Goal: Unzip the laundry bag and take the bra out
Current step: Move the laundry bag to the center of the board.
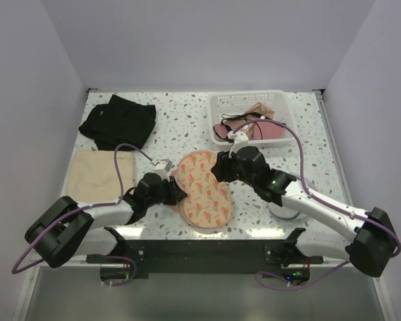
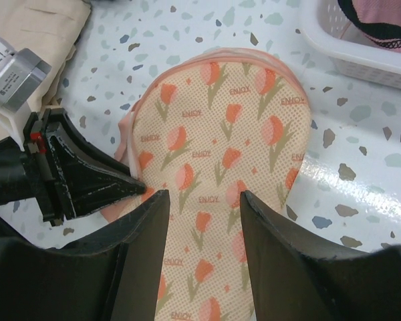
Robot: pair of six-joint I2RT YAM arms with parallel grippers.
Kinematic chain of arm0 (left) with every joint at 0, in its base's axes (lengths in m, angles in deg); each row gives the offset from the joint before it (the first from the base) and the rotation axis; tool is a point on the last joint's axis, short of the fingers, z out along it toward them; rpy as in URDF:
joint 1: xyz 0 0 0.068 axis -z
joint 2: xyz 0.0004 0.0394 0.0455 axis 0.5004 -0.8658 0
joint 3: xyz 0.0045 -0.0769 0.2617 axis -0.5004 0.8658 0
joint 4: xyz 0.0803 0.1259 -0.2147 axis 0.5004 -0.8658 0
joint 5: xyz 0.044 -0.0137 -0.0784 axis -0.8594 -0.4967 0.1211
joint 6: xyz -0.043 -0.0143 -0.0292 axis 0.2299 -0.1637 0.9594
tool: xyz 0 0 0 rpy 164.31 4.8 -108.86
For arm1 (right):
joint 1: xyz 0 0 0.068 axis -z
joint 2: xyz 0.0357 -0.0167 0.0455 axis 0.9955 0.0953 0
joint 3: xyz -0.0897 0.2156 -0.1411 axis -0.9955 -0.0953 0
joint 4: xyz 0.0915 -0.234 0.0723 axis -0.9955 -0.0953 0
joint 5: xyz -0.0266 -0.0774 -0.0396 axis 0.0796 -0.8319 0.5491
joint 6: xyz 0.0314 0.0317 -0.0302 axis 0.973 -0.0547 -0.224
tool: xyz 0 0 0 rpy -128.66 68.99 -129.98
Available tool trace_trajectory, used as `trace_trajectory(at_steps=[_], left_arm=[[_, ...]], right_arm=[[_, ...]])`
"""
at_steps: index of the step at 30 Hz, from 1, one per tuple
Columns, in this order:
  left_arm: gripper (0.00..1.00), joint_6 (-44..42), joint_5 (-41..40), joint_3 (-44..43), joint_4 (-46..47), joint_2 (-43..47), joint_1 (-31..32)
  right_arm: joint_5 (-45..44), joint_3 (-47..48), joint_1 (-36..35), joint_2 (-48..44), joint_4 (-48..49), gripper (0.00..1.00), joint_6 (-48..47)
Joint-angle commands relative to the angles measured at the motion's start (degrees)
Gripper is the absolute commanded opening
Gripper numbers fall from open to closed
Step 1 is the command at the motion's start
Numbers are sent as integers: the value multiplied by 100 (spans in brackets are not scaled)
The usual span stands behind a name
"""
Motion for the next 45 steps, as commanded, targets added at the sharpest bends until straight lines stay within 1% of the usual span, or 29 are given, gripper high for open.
trace_trajectory(at_steps=[1, 2, 3, 6, 10, 12, 15, 18, 20, 24, 27, 28, 30, 31, 32, 35, 39, 41, 44, 45], left_arm=[[13, -308, -294, -347, -85, 2, 32], [3, -404, -338, -486, -182, -15, 41], [0, -458, -443, -557, -348, -33, 32], [0, -598, -645, -786, -577, -16, 32], [0, -853, -1207, -1137, -920, -15, 23], [0, -1081, -1627, -1480, -1227, -94, 23], [0, -1328, -1910, -1911, -1491, -287, -38], [0, -1460, -1772, -2306, -1554, -603, -284], [0, -1548, -1639, -2605, -1571, -797, -573], [0, -1750, -1384, -3053, -1361, -1358, -1030], [0, -1996, -1428, -3668, -1474, -1913, -1198], [0, -2048, -1419, -3991, -1509, -2071, -1242], [0, -2180, -1271, -4344, -1615, -2501, -1382], [0, -2207, -1226, -4642, -1624, -2633, -1435], [0, -2198, -1217, -4793, -1659, -2896, -1488], [0, -2059, -1068, -5286, -1712, -3301, -1778], [0, -1856, -1243, -5567, -1668, -3478, -2120], [0, -1803, -1462, -5673, -1844, -3426, -2183], [0, -1803, -1367, -5515, -1598, -3364, -2314], [0, -1812, -1349, -5646, -1598, -3416, -2332]], right_arm=[[-310, -60, -15, -448, -13, 51, 5], [-345, -78, -23, -510, -13, 51, 14], [-363, -113, -15, -563, -31, 51, 31], [-451, -149, -15, -704, -127, 51, 5], [-556, -78, -24, -766, -347, 51, -48], [-661, -148, -24, -871, -409, 51, -48], [-785, -262, -23, -1003, -391, 51, -12], [-820, -263, -15, -1056, -409, 51, -4], [-873, -245, -24, -1056, -435, 51, -30], [-1066, -271, -23, -1047, -523, 51, -65], [-1207, -307, -15, -1038, -558, 51, -74], [-1216, -307, -23, -1038, -567, 51, -83], [-1216, -315, -24, -1030, -602, 51, -91], [-1225, -315, -24, -1038, -611, 51, -100], [-1251, -324, -15, -1047, -629, 51, -109], [-1295, -333, -23, -1047, -663, 51, -127], [-1330, -280, -15, -1065, -734, 51, -162], [-1339, -210, -15, -1021, -769, 51, -214], [-1348, -140, -23, -960, -769, 51, -276], [-1339, -131, -15, -933, -752, 51, -293]])
